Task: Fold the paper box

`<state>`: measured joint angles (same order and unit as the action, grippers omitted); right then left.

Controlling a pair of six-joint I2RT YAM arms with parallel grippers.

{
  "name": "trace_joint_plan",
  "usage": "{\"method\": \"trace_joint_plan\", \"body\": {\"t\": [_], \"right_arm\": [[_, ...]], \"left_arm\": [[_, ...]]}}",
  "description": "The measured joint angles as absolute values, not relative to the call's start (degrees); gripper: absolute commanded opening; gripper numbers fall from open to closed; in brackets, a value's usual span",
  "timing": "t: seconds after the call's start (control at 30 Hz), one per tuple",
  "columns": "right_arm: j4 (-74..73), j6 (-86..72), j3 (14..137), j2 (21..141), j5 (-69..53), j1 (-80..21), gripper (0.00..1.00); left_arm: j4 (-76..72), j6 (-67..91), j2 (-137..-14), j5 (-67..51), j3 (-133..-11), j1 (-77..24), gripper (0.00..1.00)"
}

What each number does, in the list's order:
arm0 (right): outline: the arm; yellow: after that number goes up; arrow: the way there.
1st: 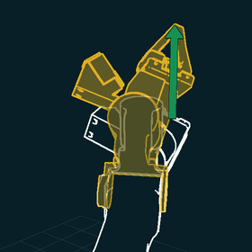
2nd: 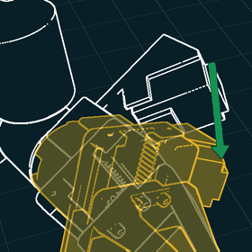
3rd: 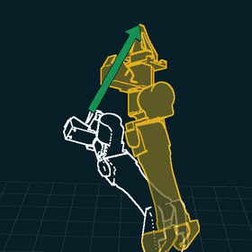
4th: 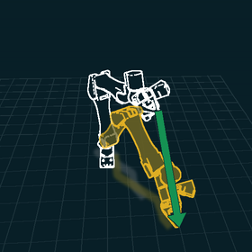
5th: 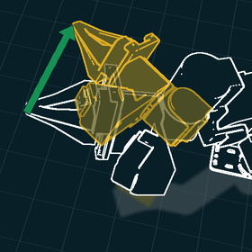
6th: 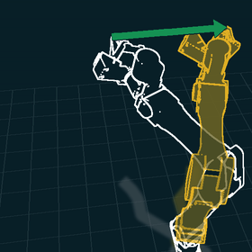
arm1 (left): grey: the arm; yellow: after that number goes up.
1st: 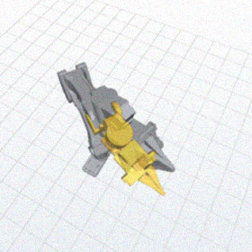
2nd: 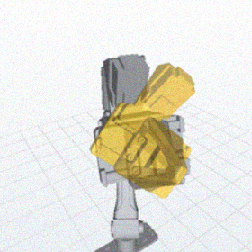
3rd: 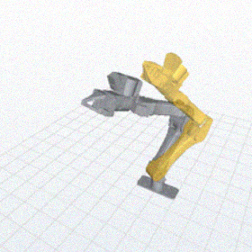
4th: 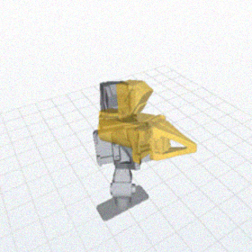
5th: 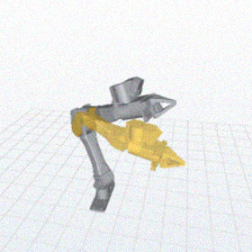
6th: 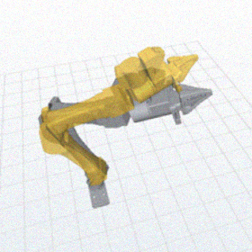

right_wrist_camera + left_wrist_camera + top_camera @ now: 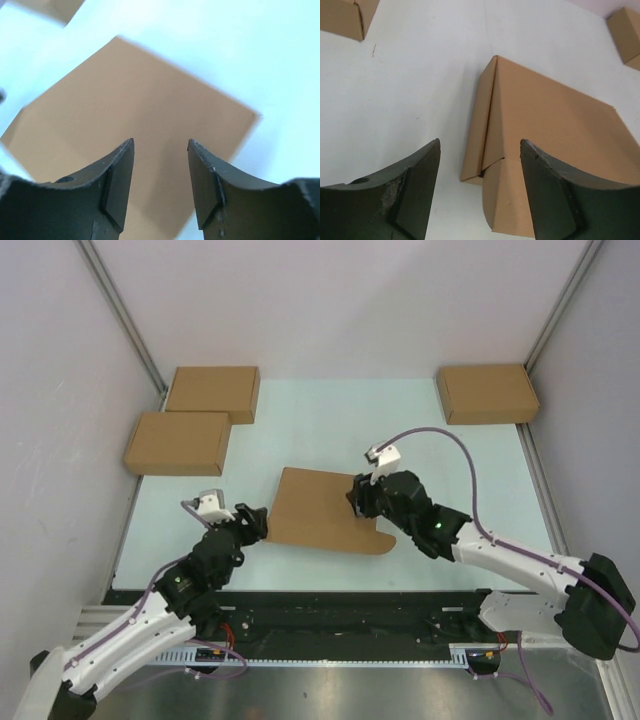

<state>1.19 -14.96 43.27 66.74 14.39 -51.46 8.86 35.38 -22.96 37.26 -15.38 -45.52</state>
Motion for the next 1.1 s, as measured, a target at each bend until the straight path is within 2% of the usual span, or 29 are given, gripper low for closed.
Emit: {"method": "trace_joint_plan", "body": {"t": [0.17, 0.37, 0.5, 0.77, 1.1], "right_arm": [[-5.56, -19.64, 44.18, 61.30, 13.13, -39.27, 0.61], [-6.74, -27.64, 40.25, 60.80, -0.49, -25.30, 0.64], [-4.25, -32.82, 35.24, 62.26, -10.15, -22.83, 0.66], [5.19, -39.27, 34.83, 72.93, -24.43, -18.26, 0.67], [9.21, -40.69, 38.54, 83.07, -27.49, -13.34, 0.66]], "left_arm": [[9.58, 38.63, -31.66, 40.64, -15.53, -45.23, 0.83], [5.28, 42.92, -45.82, 38.79, -18.68, -39.13, 0.84], [-0.43, 43.51, -51.57, 34.70, -19.03, -35.75, 0.83], [-8.93, 43.07, -67.18, 26.15, -27.90, -35.35, 0.82], [-13.61, 41.74, -82.26, 20.36, -38.63, -33.32, 0.82]]}}
